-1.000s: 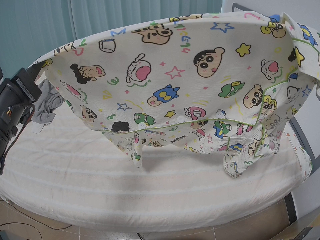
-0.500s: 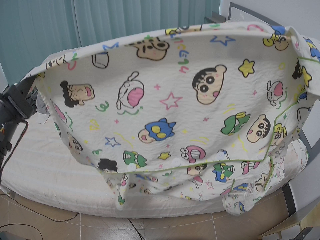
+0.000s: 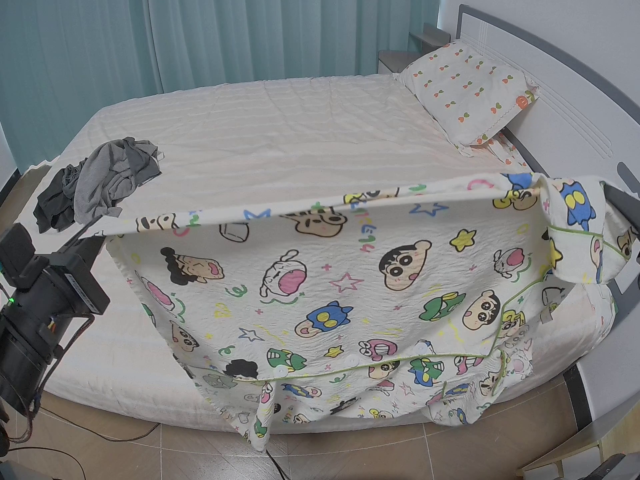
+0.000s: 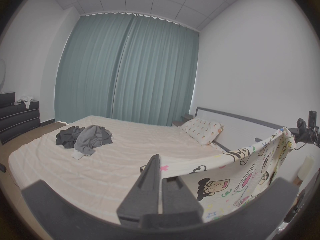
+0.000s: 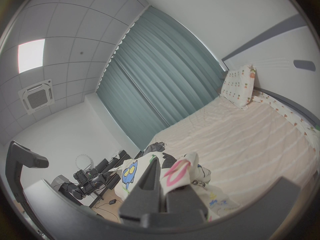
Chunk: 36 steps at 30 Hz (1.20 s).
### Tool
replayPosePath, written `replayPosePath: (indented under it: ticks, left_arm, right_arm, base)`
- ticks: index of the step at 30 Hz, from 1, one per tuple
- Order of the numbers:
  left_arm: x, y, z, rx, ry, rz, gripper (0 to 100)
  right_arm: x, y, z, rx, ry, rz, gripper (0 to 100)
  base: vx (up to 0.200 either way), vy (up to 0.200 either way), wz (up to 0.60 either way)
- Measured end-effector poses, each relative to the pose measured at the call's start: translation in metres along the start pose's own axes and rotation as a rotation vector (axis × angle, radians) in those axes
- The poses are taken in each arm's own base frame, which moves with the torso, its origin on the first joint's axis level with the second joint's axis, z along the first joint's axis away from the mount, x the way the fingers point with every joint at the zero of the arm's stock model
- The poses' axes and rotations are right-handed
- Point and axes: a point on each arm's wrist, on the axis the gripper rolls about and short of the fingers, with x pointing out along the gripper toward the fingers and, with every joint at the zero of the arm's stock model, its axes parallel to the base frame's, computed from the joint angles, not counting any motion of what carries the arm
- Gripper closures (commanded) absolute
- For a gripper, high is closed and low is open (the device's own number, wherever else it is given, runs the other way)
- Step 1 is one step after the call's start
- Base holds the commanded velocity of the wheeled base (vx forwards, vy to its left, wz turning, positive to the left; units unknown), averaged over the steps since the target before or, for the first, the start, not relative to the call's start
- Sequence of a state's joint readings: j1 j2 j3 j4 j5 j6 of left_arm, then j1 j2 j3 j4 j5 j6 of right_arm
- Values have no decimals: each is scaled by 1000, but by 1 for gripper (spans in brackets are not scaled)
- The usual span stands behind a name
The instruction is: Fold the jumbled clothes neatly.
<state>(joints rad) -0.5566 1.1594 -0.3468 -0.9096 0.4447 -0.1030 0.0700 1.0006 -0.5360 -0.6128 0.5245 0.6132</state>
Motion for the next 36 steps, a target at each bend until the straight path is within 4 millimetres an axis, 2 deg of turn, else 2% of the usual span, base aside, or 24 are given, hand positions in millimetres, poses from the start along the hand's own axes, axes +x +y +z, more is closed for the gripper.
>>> replayPosePath:
  ticks: [8,19,27,28,31,36]
  left_arm:
    - [26,-9,-18,16,89,21,100]
    - [70,-23,-20,-1,102,45,100]
    - [94,-27,-32,14,137,68,100]
    - [101,-22,-40,54,192,36,100]
    - [111,-26,-44,29,172,91,100]
    - [129,-31,-58,14,192,105,100]
  right_arm:
    - [14,-18,-4,11,10,-31,100]
    - [31,-43,-8,3,-6,-46,100]
    - [41,-56,-9,8,-5,-64,100]
    - [45,-62,-12,-45,7,-120,100]
    - [50,-65,-11,3,1,-81,100]
    - [60,-76,-13,15,6,-82,100]
  base:
    - [175,0,0]
    - [200,0,0]
    - [200,0,0]
    - [200,0,0]
    - [200,0,0]
    - [0,0,0]
